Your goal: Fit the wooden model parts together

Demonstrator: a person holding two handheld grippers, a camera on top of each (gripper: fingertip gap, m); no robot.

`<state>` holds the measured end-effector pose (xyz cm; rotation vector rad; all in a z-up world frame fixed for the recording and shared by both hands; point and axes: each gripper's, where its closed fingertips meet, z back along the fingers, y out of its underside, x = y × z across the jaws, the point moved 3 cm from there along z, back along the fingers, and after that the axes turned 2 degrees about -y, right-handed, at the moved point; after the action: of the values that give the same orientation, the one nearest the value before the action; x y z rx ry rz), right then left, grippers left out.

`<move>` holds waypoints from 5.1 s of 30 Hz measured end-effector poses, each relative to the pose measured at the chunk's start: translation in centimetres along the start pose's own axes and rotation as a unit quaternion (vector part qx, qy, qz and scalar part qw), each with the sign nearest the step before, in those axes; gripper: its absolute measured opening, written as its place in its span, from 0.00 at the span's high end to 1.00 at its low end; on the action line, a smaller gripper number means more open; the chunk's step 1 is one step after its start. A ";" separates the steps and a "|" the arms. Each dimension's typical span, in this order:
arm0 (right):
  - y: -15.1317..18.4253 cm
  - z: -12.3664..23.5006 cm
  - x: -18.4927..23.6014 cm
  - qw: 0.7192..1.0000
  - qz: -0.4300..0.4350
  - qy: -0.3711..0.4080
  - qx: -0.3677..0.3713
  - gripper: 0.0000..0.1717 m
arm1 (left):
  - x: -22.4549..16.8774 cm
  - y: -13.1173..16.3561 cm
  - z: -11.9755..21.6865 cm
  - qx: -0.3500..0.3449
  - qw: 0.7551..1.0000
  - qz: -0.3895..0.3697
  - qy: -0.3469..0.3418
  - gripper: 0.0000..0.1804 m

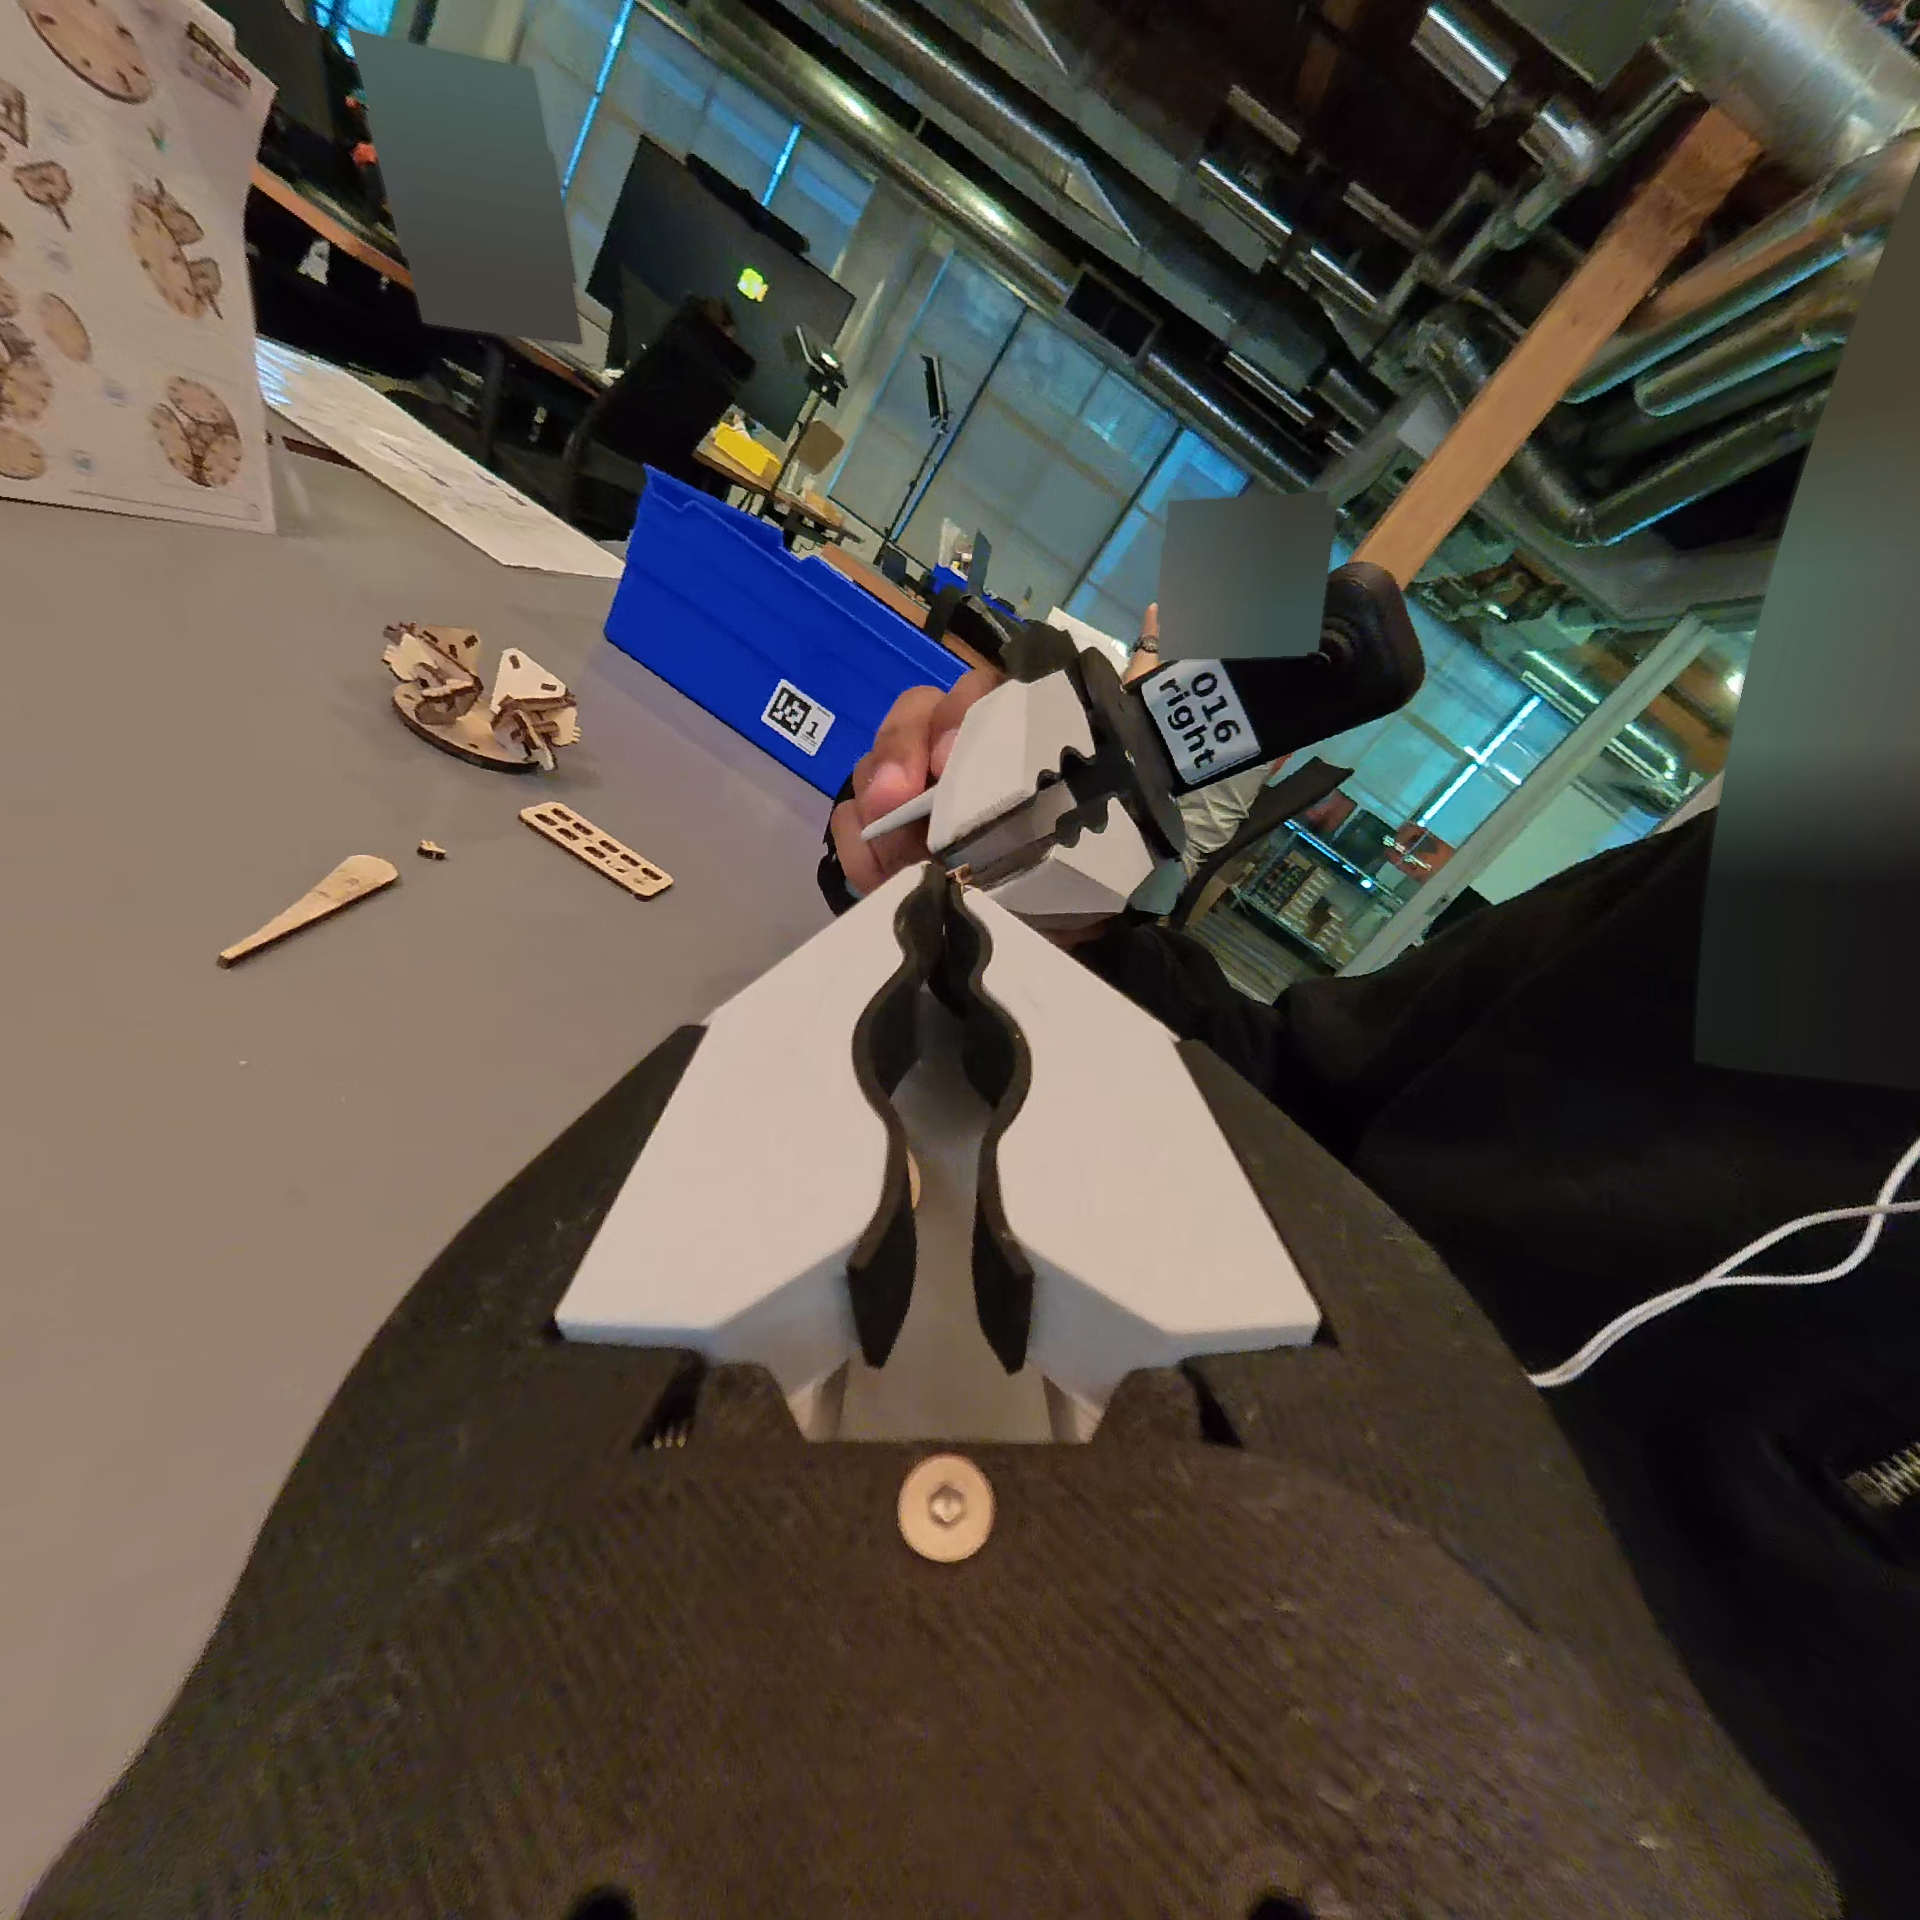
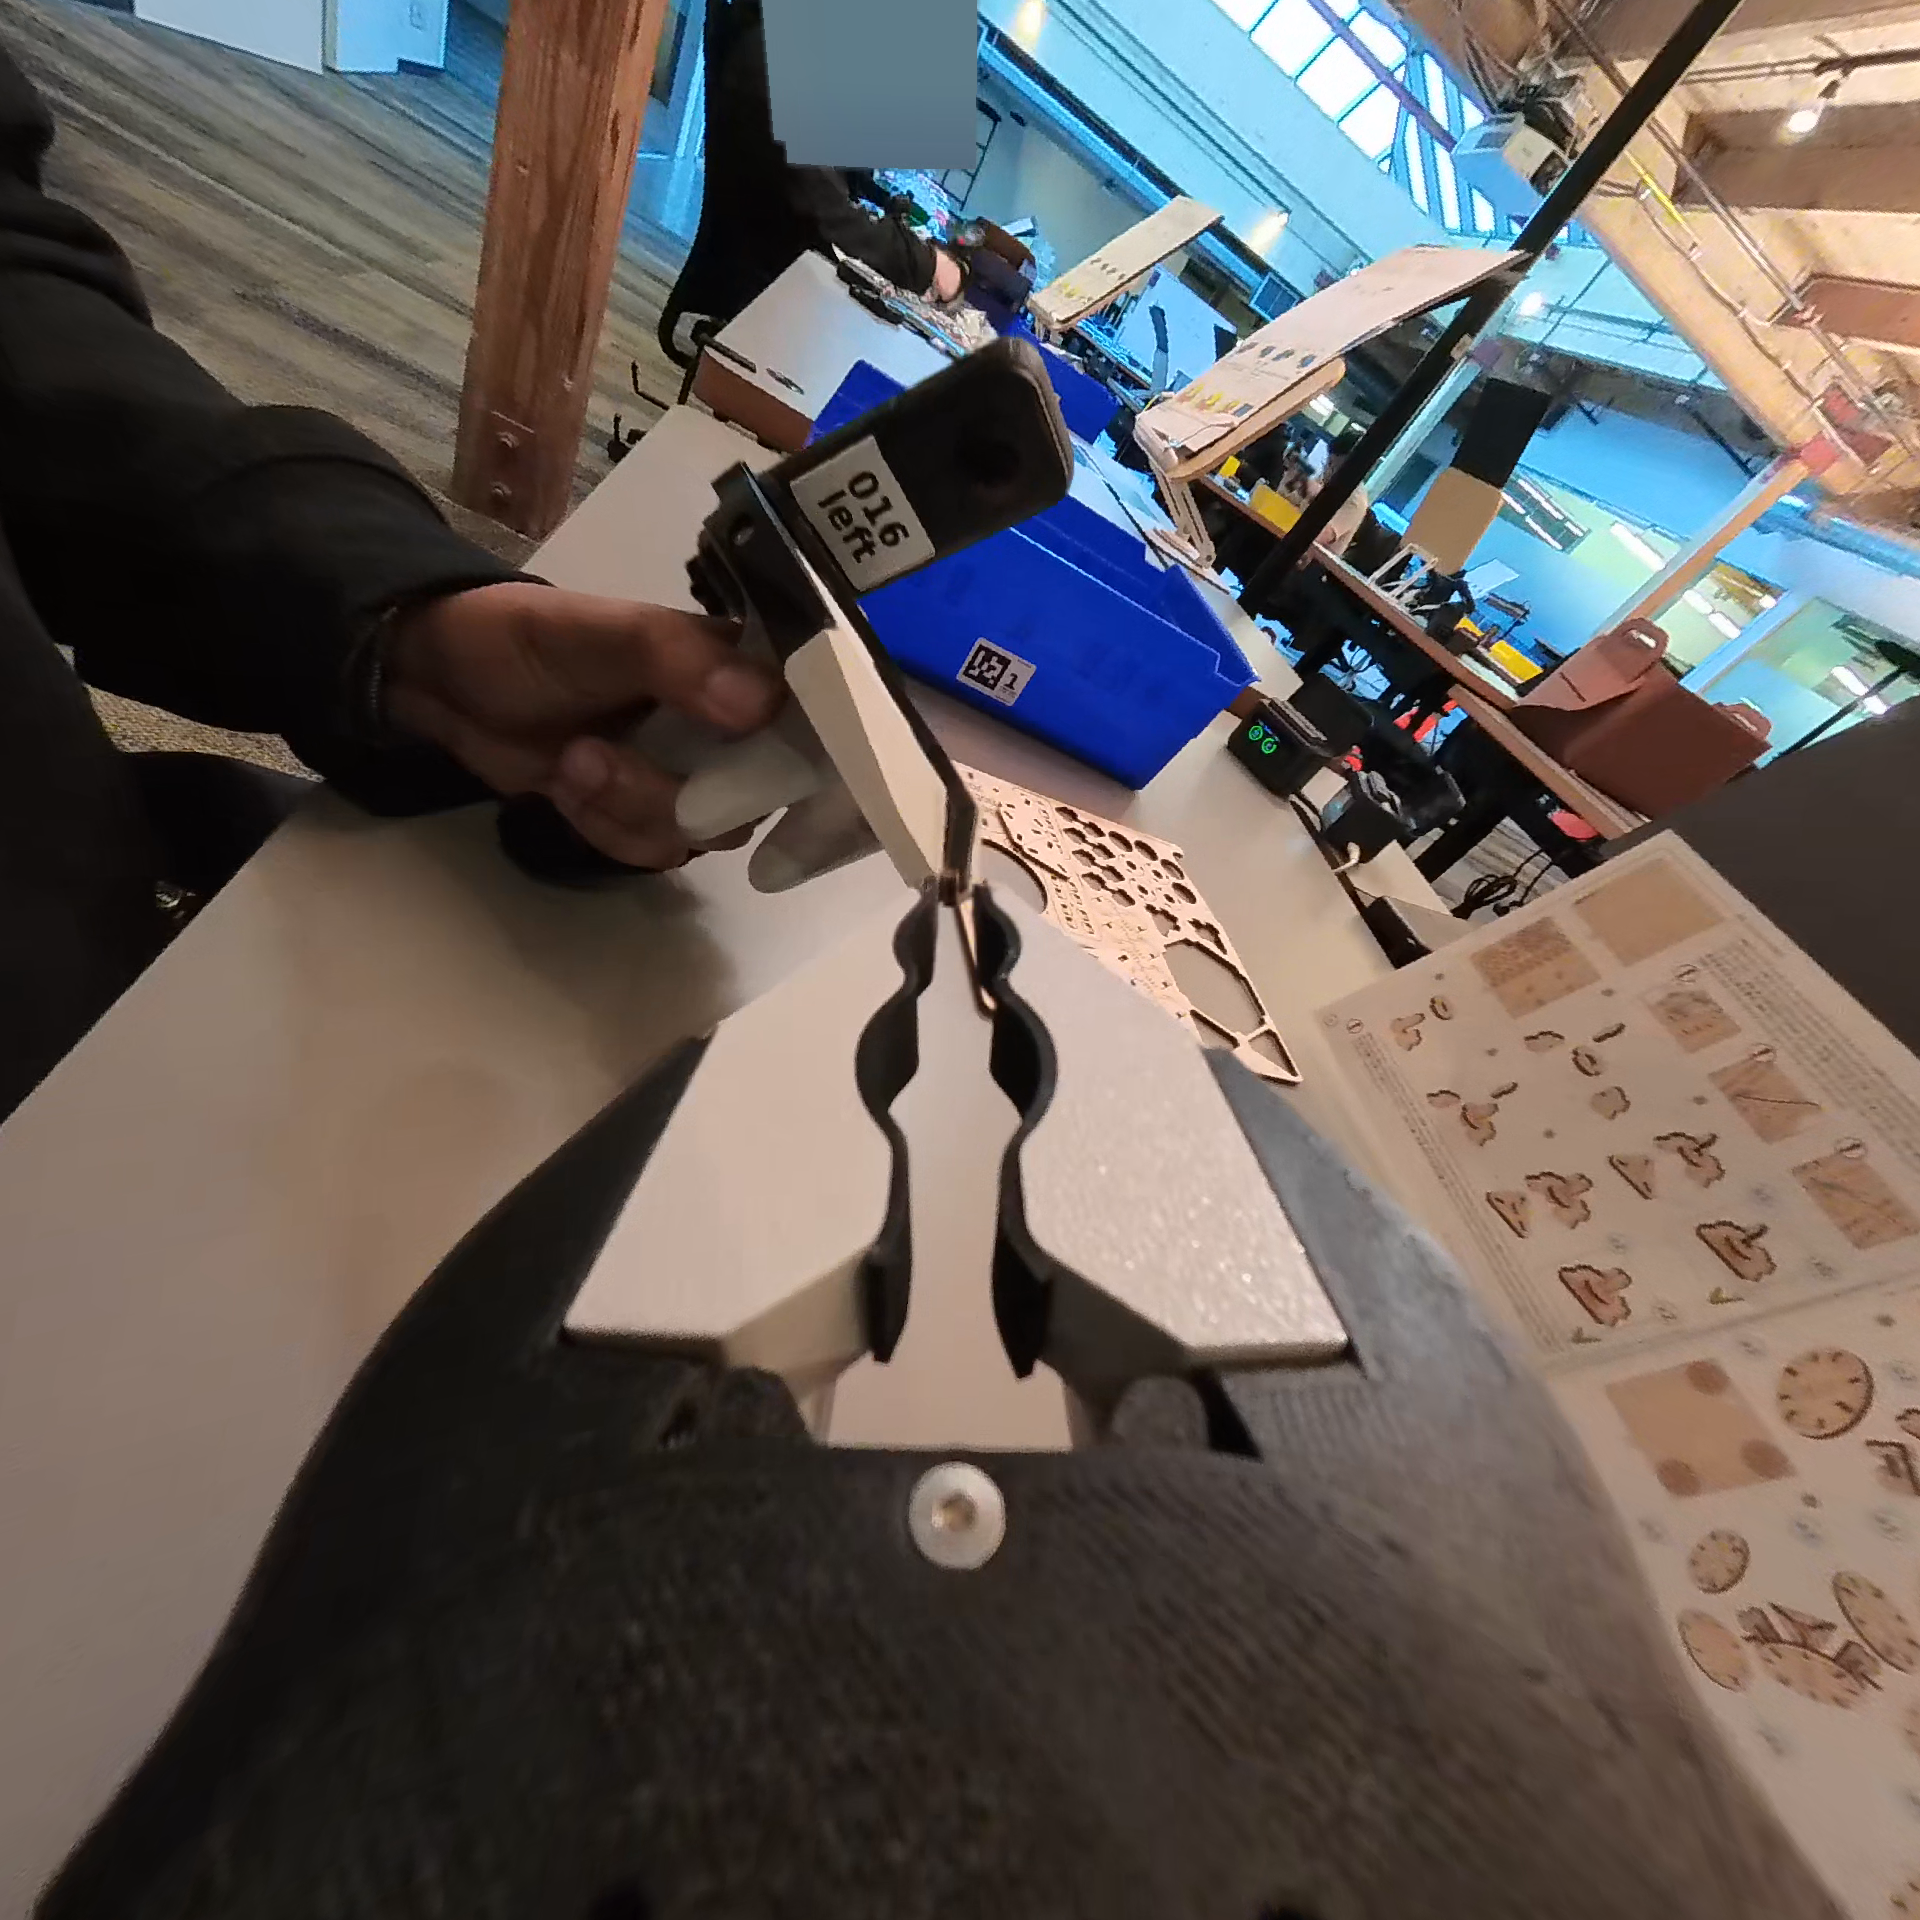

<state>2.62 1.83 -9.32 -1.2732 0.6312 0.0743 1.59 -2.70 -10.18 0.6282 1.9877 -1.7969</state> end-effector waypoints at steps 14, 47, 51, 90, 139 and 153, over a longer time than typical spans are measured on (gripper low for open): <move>-0.4 0.8 1.4 0.996 -0.032 -0.080 -0.002 0.96 | -0.8 1.3 -0.7 0.046 0.997 0.028 0.059 1.00; 1.5 1.8 -3.8 0.982 -0.183 0.038 -0.008 1.00 | 1.0 4.7 3.1 0.263 0.946 -0.106 -0.157 1.00; 2.1 1.4 -3.5 0.983 -0.181 0.033 0.007 1.00 | 0.2 7.8 3.4 0.297 0.930 -0.099 -0.192 0.96; -2.8 0.0 4.3 0.972 -0.121 -0.172 -0.109 0.94 | -4.2 2.3 2.8 0.027 0.964 0.215 0.155 1.00; -1.5 -0.7 3.9 0.986 -0.087 -0.131 -0.051 0.98 | -2.9 2.7 2.1 0.006 0.968 0.229 0.105 1.00; -1.7 -0.6 3.5 0.974 -0.158 -0.147 -0.065 0.89 | -2.7 2.2 2.7 -0.014 0.971 0.213 0.102 1.00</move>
<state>5.92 -0.20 -9.62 -1.4410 0.1665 0.0393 5.00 -5.38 -10.78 1.1719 1.8180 -1.4876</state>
